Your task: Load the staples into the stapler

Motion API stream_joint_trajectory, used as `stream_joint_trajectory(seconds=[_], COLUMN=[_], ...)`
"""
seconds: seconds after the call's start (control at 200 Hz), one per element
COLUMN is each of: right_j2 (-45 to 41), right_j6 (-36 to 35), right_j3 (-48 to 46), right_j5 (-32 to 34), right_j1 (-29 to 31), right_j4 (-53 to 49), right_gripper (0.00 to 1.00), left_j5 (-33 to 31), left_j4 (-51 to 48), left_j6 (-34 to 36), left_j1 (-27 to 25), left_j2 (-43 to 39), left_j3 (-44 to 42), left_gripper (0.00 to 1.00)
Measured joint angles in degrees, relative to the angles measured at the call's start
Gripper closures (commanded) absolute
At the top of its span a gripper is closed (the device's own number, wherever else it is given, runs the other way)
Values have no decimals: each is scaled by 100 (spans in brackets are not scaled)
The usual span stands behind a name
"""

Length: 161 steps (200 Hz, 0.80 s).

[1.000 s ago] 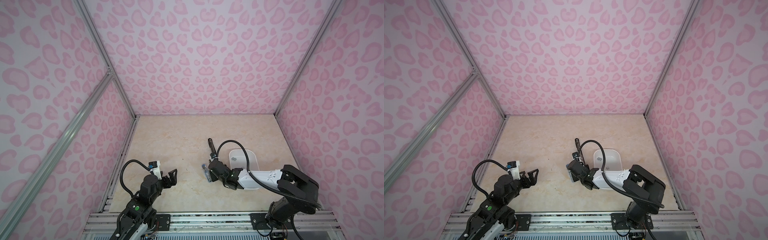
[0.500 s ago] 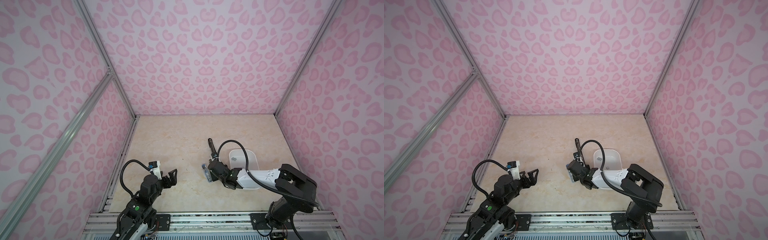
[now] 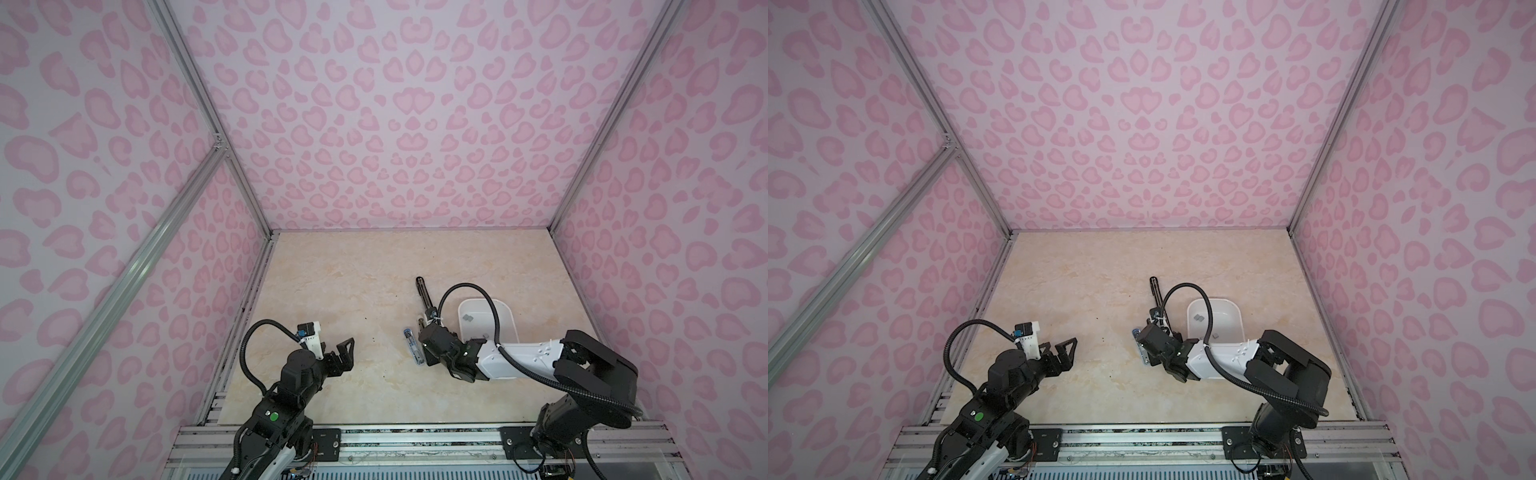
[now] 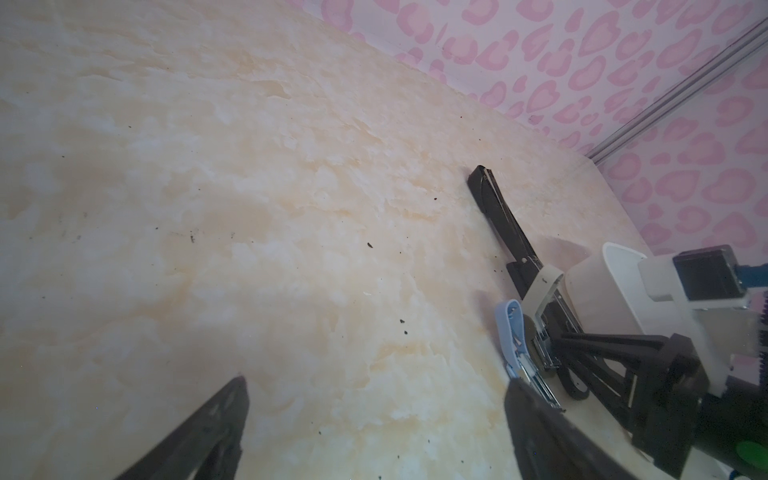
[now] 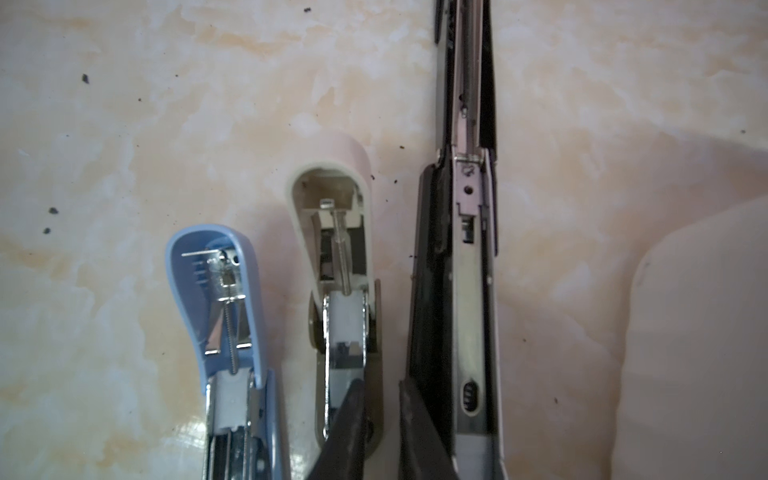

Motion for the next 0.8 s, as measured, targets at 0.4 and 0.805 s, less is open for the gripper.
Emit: stream_joint_trajectory(seconds=[0.4,0.805], right_j2=[68,219], right_j6=[4,-46], right_j3=[103,243], right_j5=[-52,-52], right_j1=[4,4], right_j4=[-15,-15], right_gripper=[82,82], left_j5=[0,0], left_j4=[0,0], left_j6=[0,0], left_j1=[0,0], left_j2=[0,-4], left_j3=[0,0], left_gripper=[3,3])
